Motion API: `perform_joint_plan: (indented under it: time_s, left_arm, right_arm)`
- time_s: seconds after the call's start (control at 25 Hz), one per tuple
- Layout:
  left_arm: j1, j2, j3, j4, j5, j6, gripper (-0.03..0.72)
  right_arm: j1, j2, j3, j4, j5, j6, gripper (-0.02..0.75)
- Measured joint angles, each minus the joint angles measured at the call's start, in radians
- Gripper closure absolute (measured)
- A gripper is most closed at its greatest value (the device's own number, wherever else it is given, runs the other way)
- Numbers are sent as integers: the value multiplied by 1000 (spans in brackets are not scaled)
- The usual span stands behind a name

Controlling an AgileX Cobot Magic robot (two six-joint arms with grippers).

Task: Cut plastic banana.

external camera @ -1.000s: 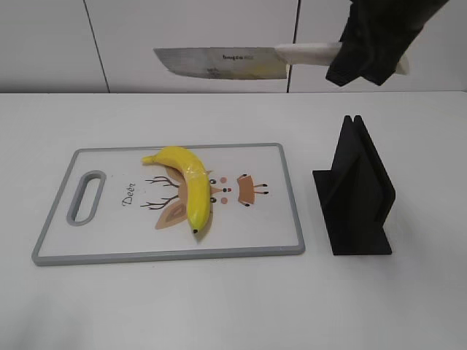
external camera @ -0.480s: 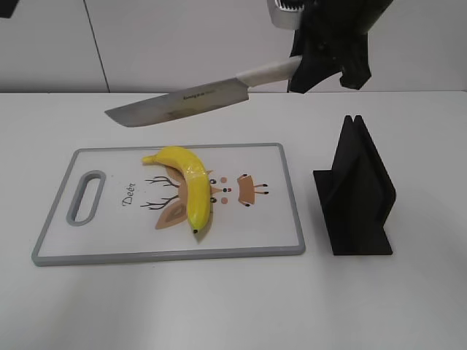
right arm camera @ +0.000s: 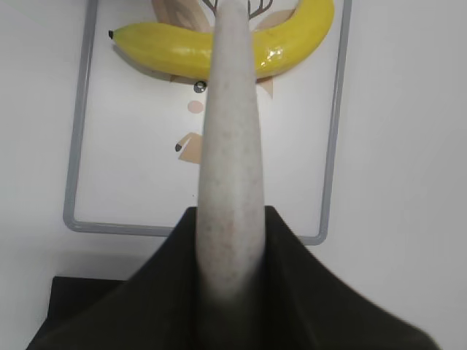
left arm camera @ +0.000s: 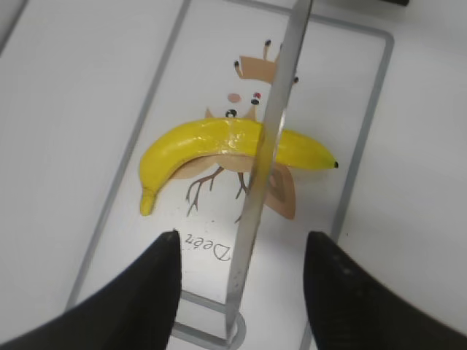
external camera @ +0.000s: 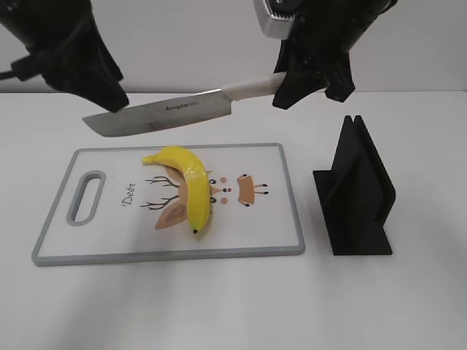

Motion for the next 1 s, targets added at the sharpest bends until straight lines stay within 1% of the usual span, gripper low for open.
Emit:
perform_joint_plan:
  time_s: [0.12, 0.2, 0.4, 0.48, 0.52, 0.6, 0.68, 0.72, 0.76, 0.84, 1.0]
  left_arm:
    - [-24, 70, 0, 8, -1, 30, 188]
    - [-35, 103, 0, 10, -17, 42, 193]
    - [-46, 156, -1, 10, -47, 65, 217]
    - [-46, 168, -1, 10, -46, 66, 262]
    - [-46, 173, -1, 10, -45, 67, 302]
    - [-46, 177, -1, 10, -45, 67, 413]
    - [-46, 177, -1, 11, -47, 67, 566]
    - [-46, 177, -1, 11, -50, 68, 621]
    - [-46, 177, -1, 12, -51, 71, 648]
    - [-47, 177, -1, 14, -53, 76, 676]
    - [-48, 177, -1, 16, -56, 79, 687]
  right_arm:
    - [-38, 13, -1, 58, 12, -19, 568]
    - [-56, 26, -2, 72, 39, -46, 568]
    - [-59, 59, -2, 123, 52, -88, 568]
    - [-59, 65, -2, 151, 51, -97, 568]
    - [-59, 66, -2, 159, 48, -100, 568]
    - [-59, 66, -2, 164, 36, -101, 568]
    - [-59, 66, -2, 164, 27, -104, 568]
    - [-59, 66, -2, 164, 24, -104, 568]
    - [-59, 66, -2, 162, 24, -104, 568]
    - [-59, 66, -2, 157, 23, -104, 568]
    - [-59, 66, -2, 145, 16, -97, 568]
